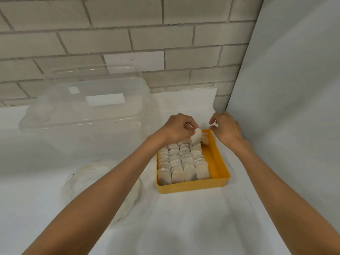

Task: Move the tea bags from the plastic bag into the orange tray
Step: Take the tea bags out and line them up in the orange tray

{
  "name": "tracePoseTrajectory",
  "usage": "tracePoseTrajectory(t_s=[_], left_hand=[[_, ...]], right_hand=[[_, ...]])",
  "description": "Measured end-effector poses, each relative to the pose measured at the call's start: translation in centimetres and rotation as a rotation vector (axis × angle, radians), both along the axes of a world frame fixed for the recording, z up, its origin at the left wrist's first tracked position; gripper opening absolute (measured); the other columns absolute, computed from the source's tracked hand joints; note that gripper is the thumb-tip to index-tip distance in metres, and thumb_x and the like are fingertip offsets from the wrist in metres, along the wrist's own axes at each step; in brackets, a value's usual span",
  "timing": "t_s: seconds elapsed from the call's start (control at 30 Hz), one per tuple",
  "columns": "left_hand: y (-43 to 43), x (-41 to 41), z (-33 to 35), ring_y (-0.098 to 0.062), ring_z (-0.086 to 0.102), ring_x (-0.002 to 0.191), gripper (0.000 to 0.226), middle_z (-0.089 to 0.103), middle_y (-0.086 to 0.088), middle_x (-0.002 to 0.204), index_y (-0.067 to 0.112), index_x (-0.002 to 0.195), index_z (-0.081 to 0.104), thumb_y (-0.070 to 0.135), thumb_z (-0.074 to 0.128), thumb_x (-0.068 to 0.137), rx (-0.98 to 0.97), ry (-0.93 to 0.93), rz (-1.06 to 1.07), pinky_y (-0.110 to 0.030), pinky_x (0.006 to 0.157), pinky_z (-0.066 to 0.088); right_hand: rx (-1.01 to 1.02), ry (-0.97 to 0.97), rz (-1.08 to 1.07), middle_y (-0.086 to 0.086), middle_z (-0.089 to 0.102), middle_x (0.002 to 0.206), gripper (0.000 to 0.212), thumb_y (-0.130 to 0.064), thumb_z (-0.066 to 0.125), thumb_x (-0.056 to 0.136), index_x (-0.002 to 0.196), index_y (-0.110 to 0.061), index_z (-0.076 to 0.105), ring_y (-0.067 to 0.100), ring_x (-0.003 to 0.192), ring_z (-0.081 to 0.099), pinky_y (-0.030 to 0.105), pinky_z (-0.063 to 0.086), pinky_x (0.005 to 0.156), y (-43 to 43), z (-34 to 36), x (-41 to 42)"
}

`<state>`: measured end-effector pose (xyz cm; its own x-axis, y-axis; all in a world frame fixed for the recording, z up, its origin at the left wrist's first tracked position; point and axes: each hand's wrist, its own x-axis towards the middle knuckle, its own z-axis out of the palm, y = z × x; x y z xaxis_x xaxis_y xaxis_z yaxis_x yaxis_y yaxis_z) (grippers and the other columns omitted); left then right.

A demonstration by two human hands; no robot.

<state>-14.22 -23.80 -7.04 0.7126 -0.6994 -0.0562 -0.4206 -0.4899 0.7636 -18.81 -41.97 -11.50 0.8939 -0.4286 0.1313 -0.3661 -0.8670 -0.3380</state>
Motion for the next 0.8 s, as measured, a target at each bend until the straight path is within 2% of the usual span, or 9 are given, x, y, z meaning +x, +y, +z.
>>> tracePoseTrajectory(t_s=[0.1,0.23,0.33,0.43,0.57,0.67,0.8], left_hand=[[-2.3,1.0,-0.9,-0.01,0.062,0.066,0.015,0.065,0.001,0.079,0.008,0.103,0.068,0.005,0.061,0.089,0.087,0.031,-0.041,-0.017,0.066,0.05],[-4.8,1.9,-1.9,-0.016,0.064,0.072,0.016,0.068,-0.013,0.087,0.005,0.102,0.067,0.002,0.06,0.087,0.17,0.081,-0.116,-0.031,0.08,0.055],[-6.1,2.4,-2.5,-0.015,0.062,0.071,0.019,0.064,-0.007,0.078,0.001,0.104,0.067,-0.001,0.06,0.086,0.24,0.062,-0.14,-0.031,0.079,0.054],[-7.0,2.7,-3.1,-0.019,0.062,0.081,0.019,0.06,-0.003,0.08,0.004,0.1,0.067,-0.003,0.061,0.083,0.313,-0.023,-0.141,-0.032,0.082,0.054],[-7.7,2.7,-4.1,-0.022,0.059,0.088,0.018,0.055,-0.005,0.1,0.003,0.102,0.065,-0.003,0.057,0.087,0.334,-0.15,-0.083,-0.028,0.08,0.051],[-8.3,2.5,-4.9,-0.026,0.06,0.096,0.02,0.057,-0.012,0.114,0.003,0.109,0.061,0.0,0.052,0.092,0.354,-0.272,-0.033,-0.031,0.083,0.053],[-8.3,1.5,-5.8,-0.027,0.058,0.098,0.019,0.055,-0.013,0.115,0.005,0.111,0.058,0.003,0.047,0.095,0.362,-0.403,-0.033,-0.027,0.076,0.047]], right_hand=[[0.069,-0.061,0.013,0.009,0.056,0.112,0.015,-0.01,0.056,0.091,0.103,-0.016,0.063,0.026,0.101,0.058,0.042,0.047,0.091,-0.7,0.2,-0.6],[0.133,-0.095,0.071,0.009,0.062,0.11,0.026,0.0,0.052,0.087,0.104,-0.014,0.067,0.022,0.097,0.059,0.032,0.05,0.081,-1.4,0.2,-1.4],[0.153,-0.093,0.09,0.009,0.064,0.111,0.029,0.001,0.051,0.087,0.105,-0.013,0.068,0.022,0.099,0.06,0.03,0.049,0.08,-1.3,0.1,-1.9],[0.161,-0.096,0.099,0.008,0.065,0.112,0.025,-0.002,0.053,0.089,0.104,-0.013,0.069,0.021,0.099,0.061,0.03,0.05,0.083,-1.2,-0.3,-2.0],[0.171,-0.105,0.1,0.007,0.067,0.111,0.022,-0.005,0.054,0.09,0.103,-0.013,0.07,0.021,0.099,0.062,0.028,0.049,0.084,-1.1,-0.5,-2.0],[0.179,-0.107,0.092,0.007,0.067,0.114,0.021,-0.005,0.054,0.092,0.105,-0.013,0.069,0.021,0.1,0.062,0.027,0.048,0.084,-1.1,-0.7,-2.1],[0.186,-0.111,0.09,0.007,0.067,0.114,0.021,-0.006,0.054,0.092,0.104,-0.013,0.07,0.021,0.1,0.061,0.026,0.048,0.083,-1.2,-1.0,-2.3]])
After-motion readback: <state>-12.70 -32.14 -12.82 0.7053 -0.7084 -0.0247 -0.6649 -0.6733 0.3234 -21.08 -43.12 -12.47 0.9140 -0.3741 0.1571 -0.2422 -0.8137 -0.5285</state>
